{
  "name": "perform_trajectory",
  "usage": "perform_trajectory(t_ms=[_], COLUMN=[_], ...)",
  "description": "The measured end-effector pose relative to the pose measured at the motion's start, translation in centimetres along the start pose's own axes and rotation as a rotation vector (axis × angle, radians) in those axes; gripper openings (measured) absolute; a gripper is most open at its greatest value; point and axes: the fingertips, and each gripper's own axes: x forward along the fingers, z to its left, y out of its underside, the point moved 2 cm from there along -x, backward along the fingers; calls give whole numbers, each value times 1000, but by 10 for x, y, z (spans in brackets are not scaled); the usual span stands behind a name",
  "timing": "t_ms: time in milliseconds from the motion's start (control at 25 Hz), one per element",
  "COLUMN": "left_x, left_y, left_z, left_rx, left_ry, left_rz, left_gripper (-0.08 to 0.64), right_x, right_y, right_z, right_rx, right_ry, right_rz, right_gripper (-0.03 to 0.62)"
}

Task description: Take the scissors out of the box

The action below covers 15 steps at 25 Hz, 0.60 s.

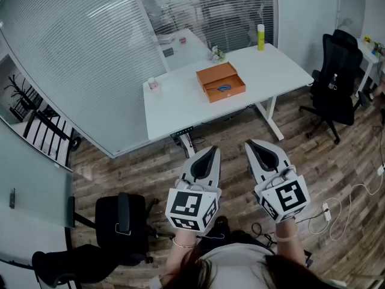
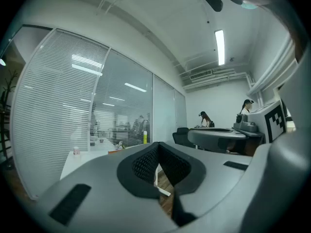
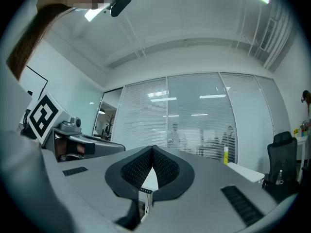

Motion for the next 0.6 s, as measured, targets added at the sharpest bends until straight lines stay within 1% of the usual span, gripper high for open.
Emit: perform_trajectory(t_ms=[160, 280, 440, 600], left_x=[5, 10, 16, 22], left_y=[4, 4, 8, 12], left_z=[17, 33, 52, 70], left_rx=[-2, 2, 3, 7], left_ry=[19, 42, 76, 117], left_rz=[11, 12, 15, 14], left_gripper=[17, 17, 17, 17], right_x=[16, 32, 49, 72], right_y=[0, 3, 8, 16], right_z=[1, 1, 5, 5], right_rx=[37, 51, 109, 115], right_ry=[19, 44, 27, 75], right_rz=[-24, -22, -21, 0], right_gripper=[26, 26, 28, 28])
